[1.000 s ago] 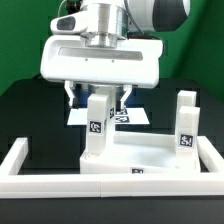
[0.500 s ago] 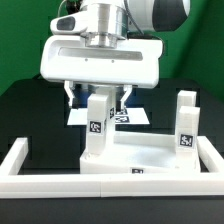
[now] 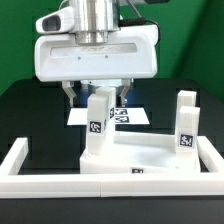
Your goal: Assemble desk
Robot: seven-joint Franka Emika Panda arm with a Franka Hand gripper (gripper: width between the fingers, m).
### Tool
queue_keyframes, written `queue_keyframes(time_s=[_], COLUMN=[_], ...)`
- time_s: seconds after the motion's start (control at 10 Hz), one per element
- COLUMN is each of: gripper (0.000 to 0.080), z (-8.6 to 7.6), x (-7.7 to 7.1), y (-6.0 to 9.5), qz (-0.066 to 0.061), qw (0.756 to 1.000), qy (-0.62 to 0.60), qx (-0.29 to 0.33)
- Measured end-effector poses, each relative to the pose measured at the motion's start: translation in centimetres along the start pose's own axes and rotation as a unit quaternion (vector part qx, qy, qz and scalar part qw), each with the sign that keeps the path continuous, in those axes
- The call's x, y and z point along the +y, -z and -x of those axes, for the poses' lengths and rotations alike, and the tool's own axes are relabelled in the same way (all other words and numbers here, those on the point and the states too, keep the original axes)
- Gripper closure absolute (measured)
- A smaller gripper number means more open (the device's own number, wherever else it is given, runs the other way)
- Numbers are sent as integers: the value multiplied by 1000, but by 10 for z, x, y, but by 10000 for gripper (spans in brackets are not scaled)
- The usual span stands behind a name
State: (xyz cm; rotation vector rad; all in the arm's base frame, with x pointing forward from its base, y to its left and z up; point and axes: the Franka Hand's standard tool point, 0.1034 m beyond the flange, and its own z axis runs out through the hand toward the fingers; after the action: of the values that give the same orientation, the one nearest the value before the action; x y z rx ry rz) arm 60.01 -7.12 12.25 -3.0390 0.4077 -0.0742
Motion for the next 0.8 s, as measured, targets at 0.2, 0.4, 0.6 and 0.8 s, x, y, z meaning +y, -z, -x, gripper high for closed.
queue_keyframes(time_s=[0.2, 0.4, 0.6, 0.8], gripper=[151, 151, 414, 511], z=[-11, -12, -12, -12], x=[6, 5, 6, 5], y=[-4, -4, -4, -4], qz=[2, 3, 3, 4], qw=[1000, 1000, 999, 993], qy=[-3, -17, -18, -116], qx=[-26, -26, -27, -26])
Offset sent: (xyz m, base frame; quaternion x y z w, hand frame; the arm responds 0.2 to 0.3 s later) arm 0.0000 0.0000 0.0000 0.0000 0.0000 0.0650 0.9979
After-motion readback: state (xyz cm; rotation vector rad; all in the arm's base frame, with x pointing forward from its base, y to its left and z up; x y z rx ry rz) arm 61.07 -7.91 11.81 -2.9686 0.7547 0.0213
